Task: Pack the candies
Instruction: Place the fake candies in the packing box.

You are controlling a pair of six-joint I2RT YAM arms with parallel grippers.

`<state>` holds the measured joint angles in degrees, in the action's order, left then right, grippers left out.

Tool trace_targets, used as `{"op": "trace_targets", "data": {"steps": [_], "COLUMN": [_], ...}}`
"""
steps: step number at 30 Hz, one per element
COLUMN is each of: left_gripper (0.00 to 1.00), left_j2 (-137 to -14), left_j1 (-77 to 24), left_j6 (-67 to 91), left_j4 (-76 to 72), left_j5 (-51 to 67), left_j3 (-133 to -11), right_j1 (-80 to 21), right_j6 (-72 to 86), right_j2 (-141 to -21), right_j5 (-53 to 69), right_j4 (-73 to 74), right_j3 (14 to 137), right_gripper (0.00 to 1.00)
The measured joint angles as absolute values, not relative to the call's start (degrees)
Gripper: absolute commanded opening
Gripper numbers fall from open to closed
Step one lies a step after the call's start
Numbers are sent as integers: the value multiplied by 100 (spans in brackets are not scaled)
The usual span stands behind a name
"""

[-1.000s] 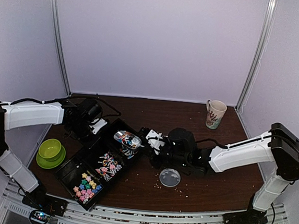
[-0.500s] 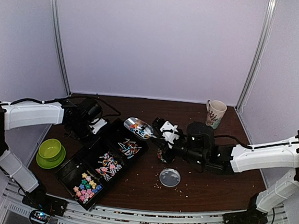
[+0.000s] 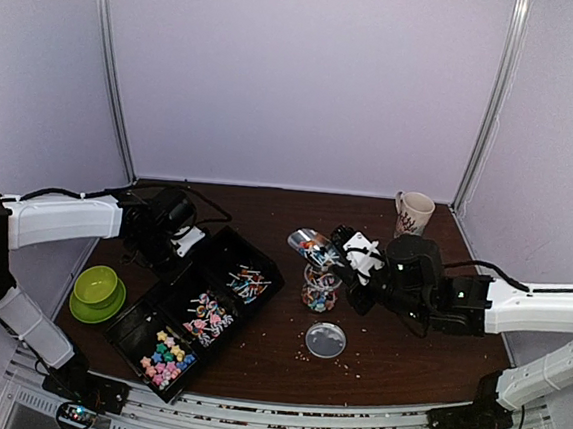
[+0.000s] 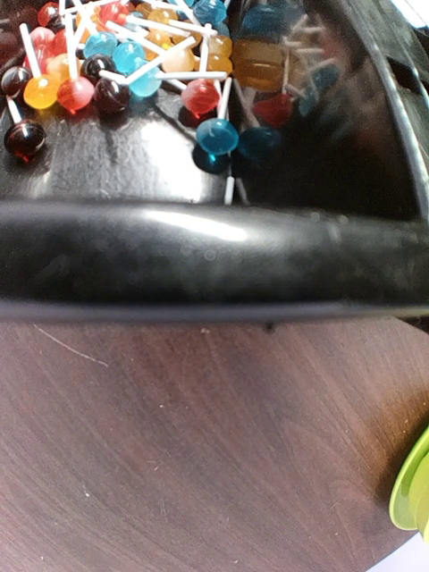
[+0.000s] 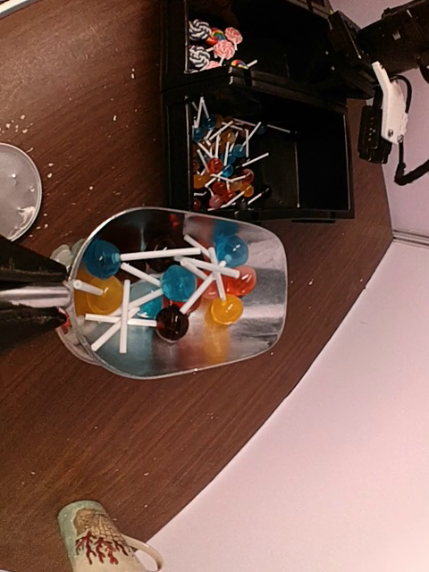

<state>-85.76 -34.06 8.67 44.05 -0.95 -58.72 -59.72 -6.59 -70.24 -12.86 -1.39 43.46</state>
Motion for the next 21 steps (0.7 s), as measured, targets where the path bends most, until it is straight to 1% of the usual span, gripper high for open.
{"op": "trace_targets", "data": {"steps": [6,17,21], "left_gripper": [0,0,0], "left_j2": [-8573,-8571,-8571], "left_j1": [-3406,-3406,-3406], "left_j6": [867,869,869], "left_j4": [4405,4405,4407], "left_j5": [-104,-110,-110], "left_j3": [-5872,-5872,-5872], "right_j1": [-5972,-5970,-5970], "right_j6": [-290,508,788], "right_j2": [-6692,-6477,-6445], "right_j5": [-1562,-1879,-1966], "right_j4": [548,1723,2235], "right_j3": [4346,4366,4552], "right_gripper": [0,0,0]}}
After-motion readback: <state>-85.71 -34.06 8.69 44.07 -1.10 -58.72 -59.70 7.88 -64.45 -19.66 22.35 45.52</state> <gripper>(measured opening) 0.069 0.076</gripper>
